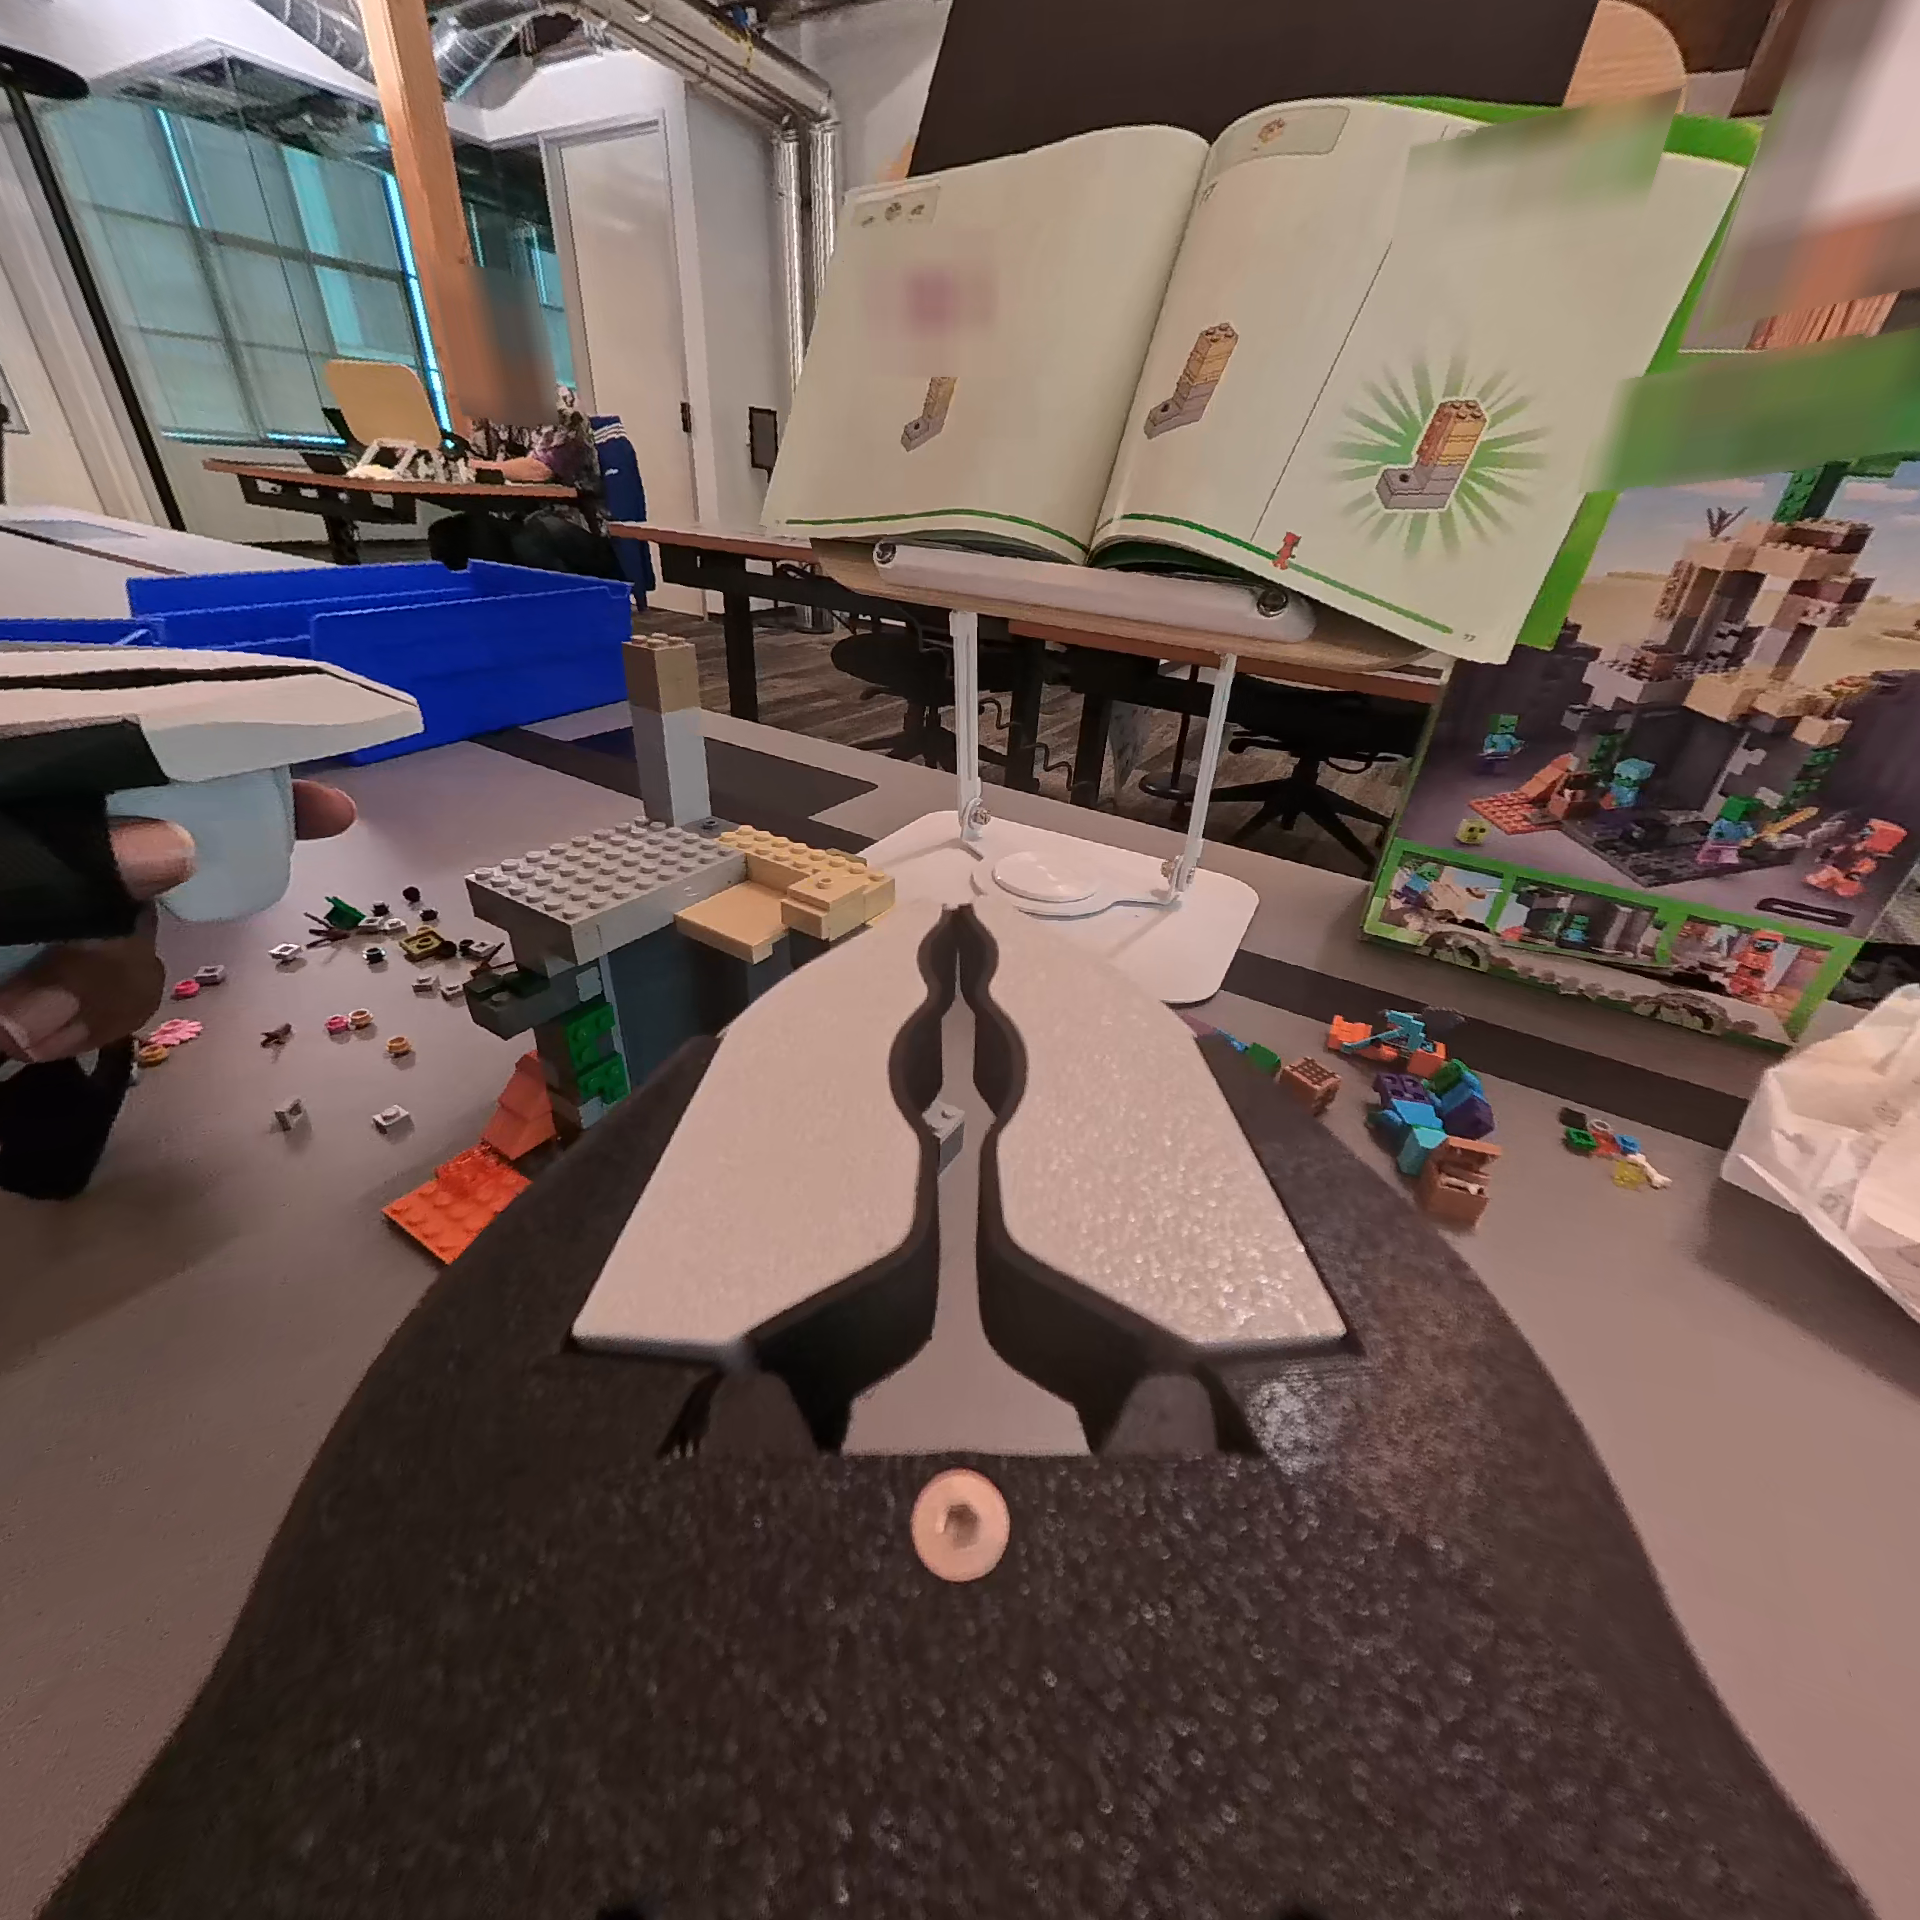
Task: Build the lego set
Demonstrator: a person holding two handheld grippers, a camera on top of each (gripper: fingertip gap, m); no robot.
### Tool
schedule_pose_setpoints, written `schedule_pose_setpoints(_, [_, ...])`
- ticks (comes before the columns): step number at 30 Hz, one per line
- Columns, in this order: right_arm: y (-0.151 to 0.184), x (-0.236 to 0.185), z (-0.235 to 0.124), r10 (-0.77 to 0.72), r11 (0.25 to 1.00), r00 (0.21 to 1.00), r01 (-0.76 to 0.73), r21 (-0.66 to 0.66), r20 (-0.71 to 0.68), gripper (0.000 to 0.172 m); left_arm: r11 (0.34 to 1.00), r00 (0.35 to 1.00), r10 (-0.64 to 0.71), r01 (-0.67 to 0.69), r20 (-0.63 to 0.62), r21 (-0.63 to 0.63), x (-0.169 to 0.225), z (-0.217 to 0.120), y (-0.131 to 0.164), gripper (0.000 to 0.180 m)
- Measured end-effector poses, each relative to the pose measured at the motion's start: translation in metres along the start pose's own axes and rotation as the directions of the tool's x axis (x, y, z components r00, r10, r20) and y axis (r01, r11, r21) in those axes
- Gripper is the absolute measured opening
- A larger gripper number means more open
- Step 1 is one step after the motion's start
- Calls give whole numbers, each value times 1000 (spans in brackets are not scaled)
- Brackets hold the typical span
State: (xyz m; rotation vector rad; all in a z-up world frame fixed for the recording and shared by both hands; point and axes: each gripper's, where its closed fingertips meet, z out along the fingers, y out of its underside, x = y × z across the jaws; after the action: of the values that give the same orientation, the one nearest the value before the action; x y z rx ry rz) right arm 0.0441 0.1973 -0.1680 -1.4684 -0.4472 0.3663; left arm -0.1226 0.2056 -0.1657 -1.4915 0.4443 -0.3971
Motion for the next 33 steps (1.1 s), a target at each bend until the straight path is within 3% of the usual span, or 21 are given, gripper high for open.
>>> schedule_pose_setpoints(15, [-7, 1, -1, 17, 999, 1000, -17, 28, -13, 0, 999, 999, 34, -34, 20, -8, 2, 2, 1, 0])
schedule_pose_setpoints(21, [-30, 6, 15, 23, 997, 998, -20, 70, -50, 0, 999, 998, 48, -48, 27, 7, 2, 1, -3, 0])
schedule_pose_setpoints(26, [-62, 27, 47, -8, 995, 997, 16, 97, -77, 0, 998, 998, 57, -57, 24, 6, 2, 1, -2, 0])
schedule_pose_setpoints(33, [-94, 63, 121, -52, 996, 993, 60, 73, -109, 0, 997, 996, 81, -81, 24, 11, 1, 0, -3, 0])
